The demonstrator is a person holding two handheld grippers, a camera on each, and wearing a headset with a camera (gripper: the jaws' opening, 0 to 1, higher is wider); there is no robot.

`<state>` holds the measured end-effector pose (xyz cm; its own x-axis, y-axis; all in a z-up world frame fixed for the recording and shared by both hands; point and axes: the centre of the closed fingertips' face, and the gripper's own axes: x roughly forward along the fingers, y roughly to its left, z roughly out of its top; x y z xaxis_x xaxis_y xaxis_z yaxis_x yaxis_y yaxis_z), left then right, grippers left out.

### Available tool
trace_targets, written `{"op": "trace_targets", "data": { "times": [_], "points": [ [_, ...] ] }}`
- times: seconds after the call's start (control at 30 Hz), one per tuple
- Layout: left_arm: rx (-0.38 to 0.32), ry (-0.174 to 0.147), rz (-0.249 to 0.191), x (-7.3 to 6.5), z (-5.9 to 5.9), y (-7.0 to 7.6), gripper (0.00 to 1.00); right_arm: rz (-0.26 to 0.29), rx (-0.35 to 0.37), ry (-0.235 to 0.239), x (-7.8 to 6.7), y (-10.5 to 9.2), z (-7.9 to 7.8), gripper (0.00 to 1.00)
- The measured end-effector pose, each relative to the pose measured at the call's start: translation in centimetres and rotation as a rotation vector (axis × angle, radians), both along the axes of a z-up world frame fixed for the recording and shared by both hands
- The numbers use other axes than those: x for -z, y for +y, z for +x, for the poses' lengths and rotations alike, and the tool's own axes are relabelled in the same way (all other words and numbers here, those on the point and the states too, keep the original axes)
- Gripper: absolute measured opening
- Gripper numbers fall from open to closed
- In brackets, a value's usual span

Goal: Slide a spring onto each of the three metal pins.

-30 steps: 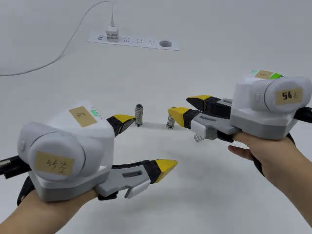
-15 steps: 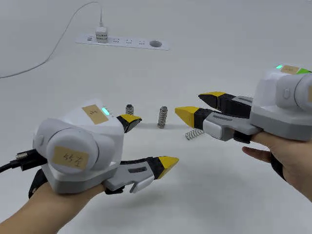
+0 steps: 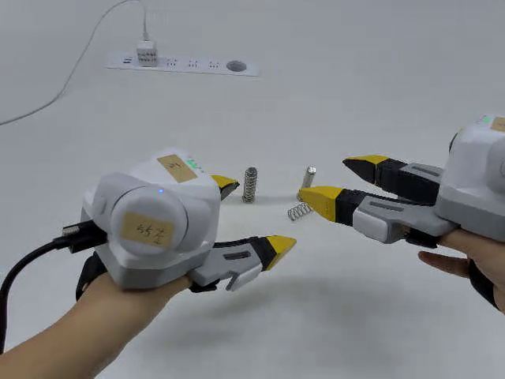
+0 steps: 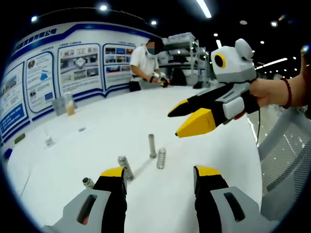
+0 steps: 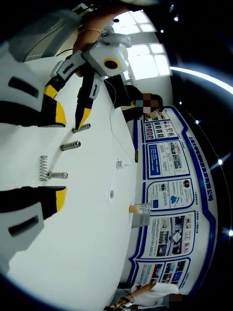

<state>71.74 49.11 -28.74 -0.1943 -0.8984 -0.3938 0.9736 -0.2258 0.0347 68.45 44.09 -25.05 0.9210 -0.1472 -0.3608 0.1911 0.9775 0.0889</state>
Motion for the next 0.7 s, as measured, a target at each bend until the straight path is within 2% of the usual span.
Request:
{"op": "trace_targets", "data": {
  "times": [0.23, 0.43, 0.53, 0.6, 0.7],
  "points": [
    [0.029, -0.013, 0.012, 1.0, -0.8, -1.2, 0.5, 0.008, -0.003, -0.012, -0.1, 0.2, -1.2, 0.51],
    [0.044, -0.05, 0.013, 1.8, -0.7, -2.3, 0.43, 0.015, 0.004, -0.002, 0.4, 0.3, -2.2, 0.52],
    [0.045, -0.039, 0.024, 2.1, -0.6, -2.9, 0.39, 0.029, 0.005, -0.004, 0.6, 0.3, -2.5, 0.52],
    [0.052, -0.048, 0.029, 2.5, -0.7, -3.1, 0.39, 0.033, 0.007, 0.002, 0.7, 0.3, -2.6, 0.52],
    [0.062, -0.043, 0.038, 2.8, -0.9, -3.5, 0.36, 0.028, 0.009, 0.006, 0.8, 0.3, -2.9, 0.52]
  ]
}}
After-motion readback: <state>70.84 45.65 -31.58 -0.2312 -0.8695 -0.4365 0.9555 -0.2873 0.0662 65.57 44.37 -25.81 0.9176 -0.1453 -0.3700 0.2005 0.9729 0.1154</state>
